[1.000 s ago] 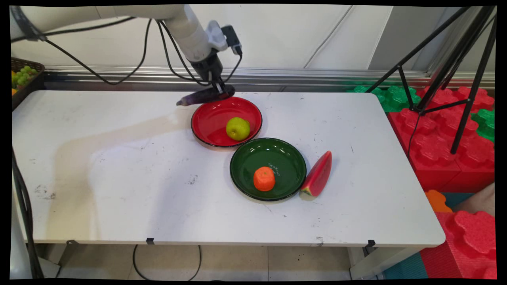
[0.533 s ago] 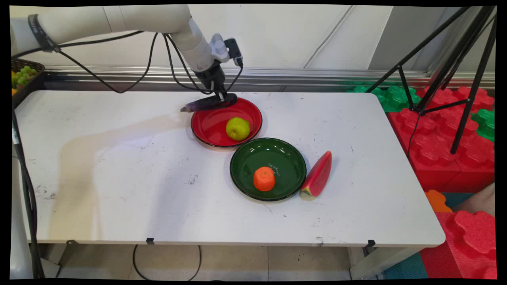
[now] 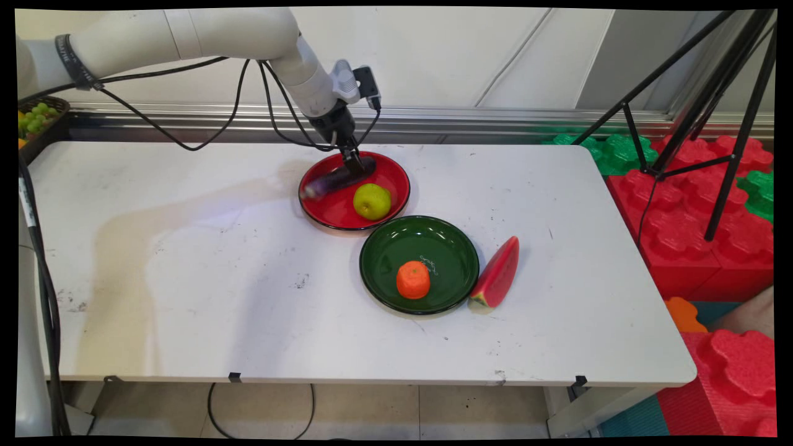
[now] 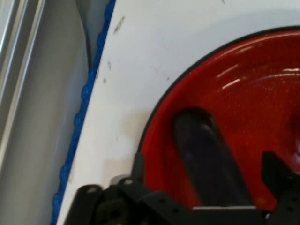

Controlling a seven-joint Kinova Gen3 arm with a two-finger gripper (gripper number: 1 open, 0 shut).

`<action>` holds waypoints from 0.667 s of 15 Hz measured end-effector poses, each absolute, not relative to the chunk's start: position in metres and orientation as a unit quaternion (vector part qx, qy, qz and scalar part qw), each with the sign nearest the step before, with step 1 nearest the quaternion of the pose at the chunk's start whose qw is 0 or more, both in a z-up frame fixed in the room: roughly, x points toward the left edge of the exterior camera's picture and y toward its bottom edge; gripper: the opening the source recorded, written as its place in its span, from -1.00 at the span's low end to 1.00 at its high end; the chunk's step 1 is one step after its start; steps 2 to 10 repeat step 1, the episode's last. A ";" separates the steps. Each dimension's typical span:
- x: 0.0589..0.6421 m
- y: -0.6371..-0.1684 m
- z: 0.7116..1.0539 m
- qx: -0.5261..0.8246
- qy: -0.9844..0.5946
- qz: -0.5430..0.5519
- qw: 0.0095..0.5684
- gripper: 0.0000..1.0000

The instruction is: Place the picked object on the red plate

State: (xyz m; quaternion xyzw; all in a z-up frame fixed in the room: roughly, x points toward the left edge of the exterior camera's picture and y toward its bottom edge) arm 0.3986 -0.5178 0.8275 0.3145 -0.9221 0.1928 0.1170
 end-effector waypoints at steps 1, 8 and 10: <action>0.398 -0.518 0.828 0.310 -0.923 0.196 0.120 1.00; 0.398 -0.518 0.828 0.310 -0.923 0.196 0.120 1.00; 0.398 -0.518 0.828 0.310 -0.923 0.196 0.120 1.00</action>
